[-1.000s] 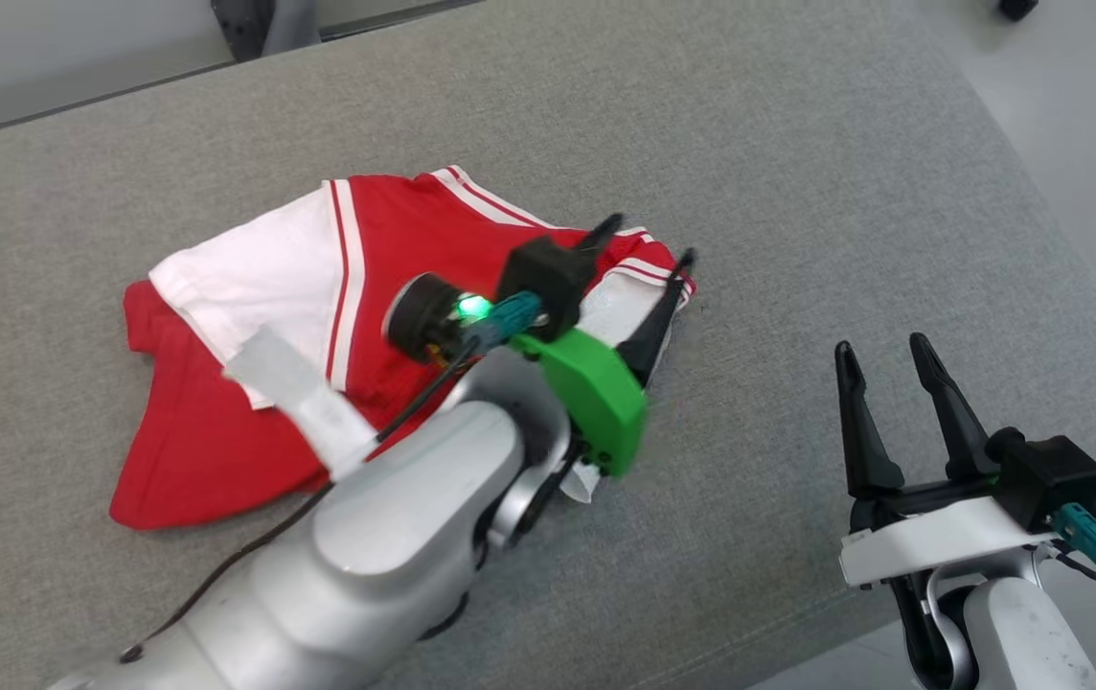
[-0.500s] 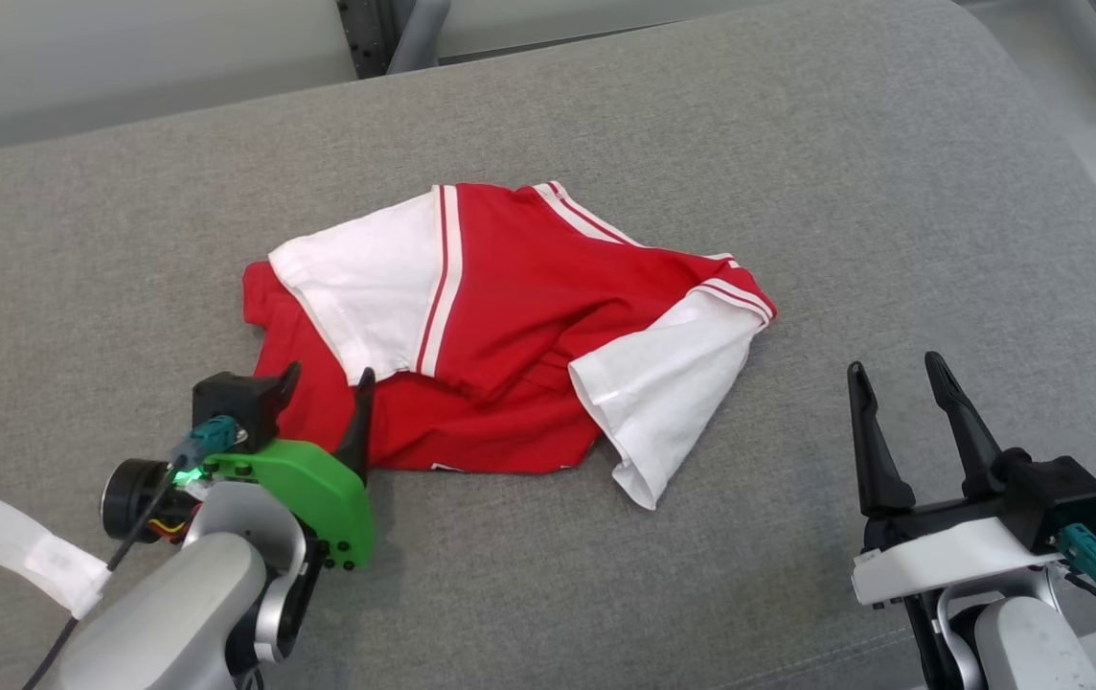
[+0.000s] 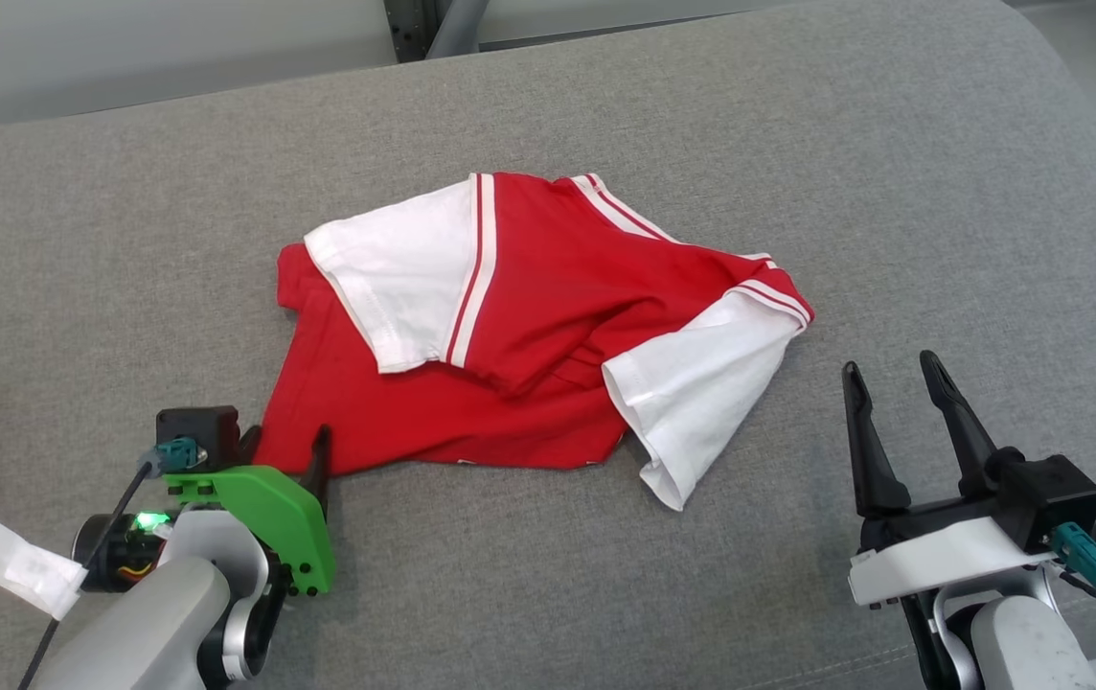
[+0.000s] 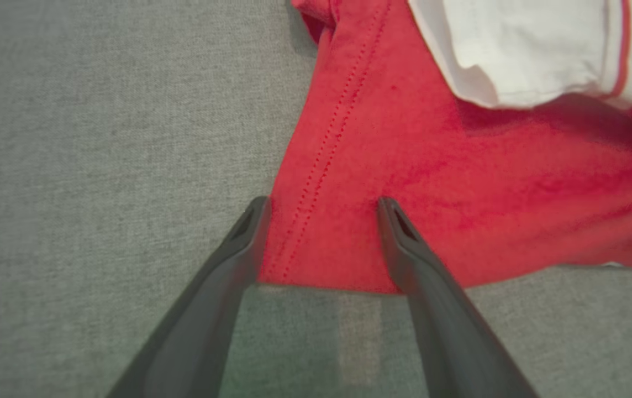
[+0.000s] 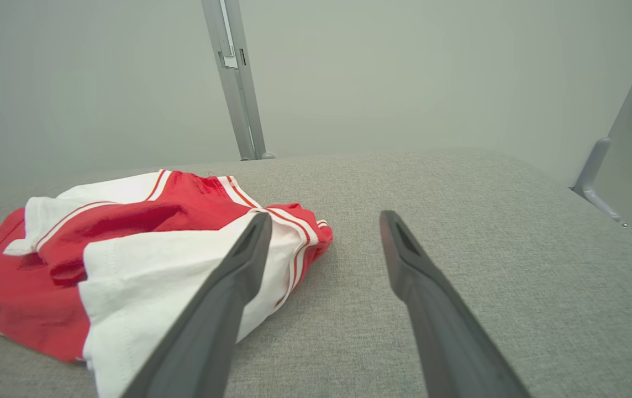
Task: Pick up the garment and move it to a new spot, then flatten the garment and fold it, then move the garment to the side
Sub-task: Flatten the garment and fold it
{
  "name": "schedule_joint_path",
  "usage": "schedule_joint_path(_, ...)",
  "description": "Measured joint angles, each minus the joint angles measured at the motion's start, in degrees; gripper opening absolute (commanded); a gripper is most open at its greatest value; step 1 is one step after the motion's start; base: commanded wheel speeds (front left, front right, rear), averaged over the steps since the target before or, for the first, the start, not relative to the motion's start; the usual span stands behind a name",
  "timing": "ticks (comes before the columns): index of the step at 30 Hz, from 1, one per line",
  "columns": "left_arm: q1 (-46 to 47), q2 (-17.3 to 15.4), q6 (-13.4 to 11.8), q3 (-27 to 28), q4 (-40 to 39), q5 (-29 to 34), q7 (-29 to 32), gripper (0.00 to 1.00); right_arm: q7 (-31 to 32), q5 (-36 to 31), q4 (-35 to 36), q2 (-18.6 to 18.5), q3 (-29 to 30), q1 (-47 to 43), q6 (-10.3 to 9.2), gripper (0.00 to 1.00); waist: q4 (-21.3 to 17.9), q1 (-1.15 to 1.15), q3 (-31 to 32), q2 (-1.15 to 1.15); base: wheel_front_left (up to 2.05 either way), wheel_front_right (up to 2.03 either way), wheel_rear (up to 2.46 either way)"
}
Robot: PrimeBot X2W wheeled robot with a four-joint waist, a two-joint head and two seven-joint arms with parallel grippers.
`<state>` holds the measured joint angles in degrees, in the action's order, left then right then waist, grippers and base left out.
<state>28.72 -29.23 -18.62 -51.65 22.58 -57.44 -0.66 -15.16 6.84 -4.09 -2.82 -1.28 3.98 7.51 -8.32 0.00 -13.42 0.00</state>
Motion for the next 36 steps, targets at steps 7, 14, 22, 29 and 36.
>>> schedule_joint_path(7, 1.1, 0.5, 1.1, 0.8, 1.3, -0.3, -1.2, 1.00, 0.0, 0.0, -0.2, 0.0, -0.3, 0.1, 0.01, 1.00, 0.4, 0.00, -0.1, 0.00, 0.00, 0.00, 0.00)
schedule_joint_path(14, 3.7, 2.1, 3.0, 0.1, 3.8, -0.3, -0.4, 0.08, 0.0, 0.0, -0.3, 0.0, -0.9, 0.9, 0.01, 1.00, 0.2, 0.00, -0.5, 0.00, 0.00, 0.00, 0.00)
schedule_joint_path(22, 4.8, 1.7, 3.9, 0.0, 1.6, 0.8, -2.5, 0.00, 0.0, 0.0, -0.3, 0.0, -0.1, 0.4, 0.01, 1.00, -0.5, 0.00, -0.1, 0.00, 0.00, 0.00, 0.00)
schedule_joint_path(29, 2.3, -3.4, 0.9, 3.5, -12.9, -0.1, -4.4, 0.00, 0.0, 0.0, 0.1, 0.0, 1.0, -1.1, 0.00, 1.00, 0.5, 0.00, 0.7, 0.00, 0.00, 0.00, 0.00)
schedule_joint_path(36, 0.1, -6.1, -0.7, 3.6, -17.6, -1.8, -1.4, 0.00, 0.0, -0.1, 0.2, 0.0, 0.4, -0.4, 0.01, 1.00, 2.5, 0.00, -0.2, 0.00, 0.00, 0.00, 0.00)
